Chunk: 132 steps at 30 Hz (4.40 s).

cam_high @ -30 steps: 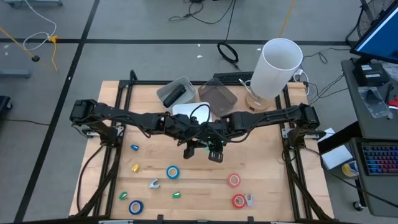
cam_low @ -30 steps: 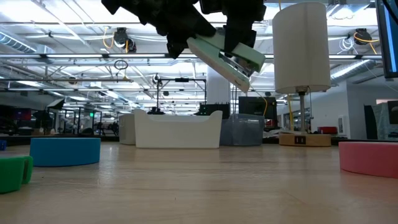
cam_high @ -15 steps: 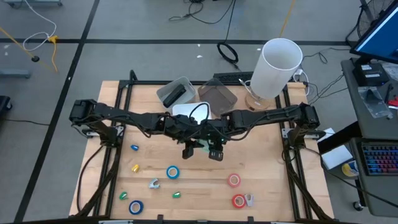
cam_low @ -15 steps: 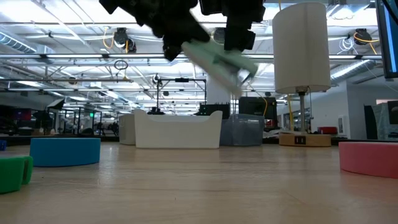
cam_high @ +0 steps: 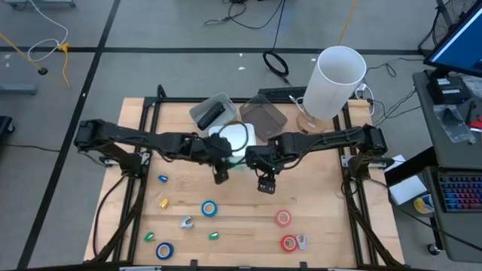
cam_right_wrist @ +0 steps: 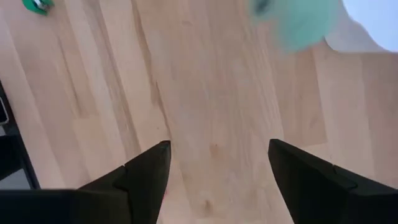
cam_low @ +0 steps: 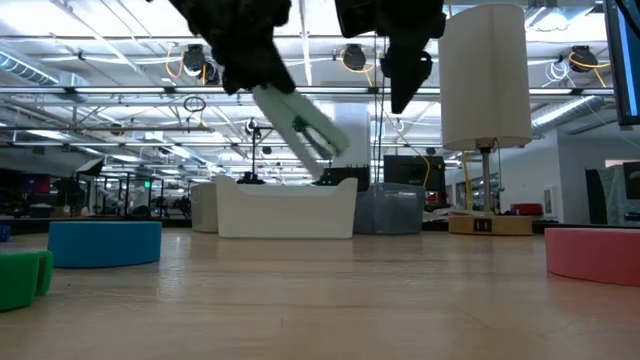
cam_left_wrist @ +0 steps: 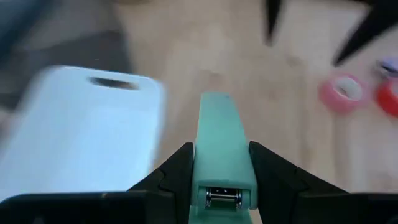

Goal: Pick and place Stapler, Stapler remover, tape
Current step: Put the large light blue stapler into the gray bin, then put the small blue stapler into the gray bin

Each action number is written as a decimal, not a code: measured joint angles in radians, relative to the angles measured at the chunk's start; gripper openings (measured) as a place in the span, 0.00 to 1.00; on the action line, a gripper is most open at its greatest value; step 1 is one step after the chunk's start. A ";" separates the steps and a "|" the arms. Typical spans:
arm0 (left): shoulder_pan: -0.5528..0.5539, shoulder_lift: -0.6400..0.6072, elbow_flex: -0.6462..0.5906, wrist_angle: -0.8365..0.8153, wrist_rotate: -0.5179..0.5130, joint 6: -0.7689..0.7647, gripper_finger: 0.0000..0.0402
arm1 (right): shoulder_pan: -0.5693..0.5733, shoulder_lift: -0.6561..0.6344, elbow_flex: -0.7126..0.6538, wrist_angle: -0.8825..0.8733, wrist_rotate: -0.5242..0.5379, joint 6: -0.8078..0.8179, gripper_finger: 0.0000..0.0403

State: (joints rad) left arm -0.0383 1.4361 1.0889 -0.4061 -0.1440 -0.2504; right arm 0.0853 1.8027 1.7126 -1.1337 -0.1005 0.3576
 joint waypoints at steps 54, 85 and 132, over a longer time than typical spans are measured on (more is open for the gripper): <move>0.510 0.196 -0.073 0.167 -0.153 0.210 0.32 | 0.029 0.000 -0.001 0.028 -0.004 0.005 0.61; 0.594 0.146 -0.014 -0.092 -0.056 0.199 0.39 | 0.029 0.000 -0.002 0.034 -0.004 0.005 0.61; -0.288 -0.261 -0.369 -0.850 0.073 -0.274 0.39 | 0.120 -0.844 -0.870 0.837 0.134 0.259 0.60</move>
State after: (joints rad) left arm -0.3260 1.1748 0.7200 -1.2560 -0.0709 -0.5243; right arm 0.2049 0.9584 0.8425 -0.2971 0.0330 0.6163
